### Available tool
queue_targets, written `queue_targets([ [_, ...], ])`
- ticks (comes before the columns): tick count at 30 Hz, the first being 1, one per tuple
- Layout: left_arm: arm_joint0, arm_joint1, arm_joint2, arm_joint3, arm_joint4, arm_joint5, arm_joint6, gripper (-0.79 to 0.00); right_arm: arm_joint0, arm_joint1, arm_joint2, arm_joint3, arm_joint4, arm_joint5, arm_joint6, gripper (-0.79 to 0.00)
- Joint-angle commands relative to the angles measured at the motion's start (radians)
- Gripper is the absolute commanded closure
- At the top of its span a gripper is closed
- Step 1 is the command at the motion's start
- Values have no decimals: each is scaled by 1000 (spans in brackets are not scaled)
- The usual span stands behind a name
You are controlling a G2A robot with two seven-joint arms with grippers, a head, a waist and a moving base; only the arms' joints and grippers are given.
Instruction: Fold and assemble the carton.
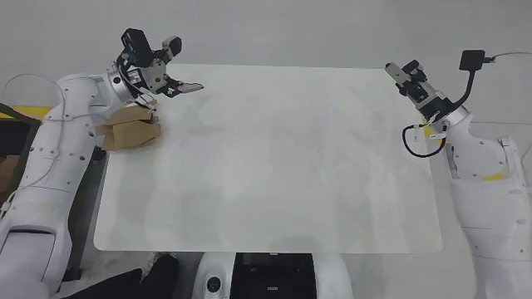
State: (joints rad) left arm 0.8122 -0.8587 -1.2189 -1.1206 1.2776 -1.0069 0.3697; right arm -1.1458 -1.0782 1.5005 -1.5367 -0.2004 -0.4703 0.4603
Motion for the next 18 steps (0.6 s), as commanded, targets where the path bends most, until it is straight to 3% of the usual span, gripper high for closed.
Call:
queue_targets([
  [1,8,7,-23,21,-57,-5,-39,-785,0,0,0,0,0,0,0,-785],
  [18,56,102,-82,141,-653,-5,-462,-785,0,0,0,0,0,0,0,-785],
])
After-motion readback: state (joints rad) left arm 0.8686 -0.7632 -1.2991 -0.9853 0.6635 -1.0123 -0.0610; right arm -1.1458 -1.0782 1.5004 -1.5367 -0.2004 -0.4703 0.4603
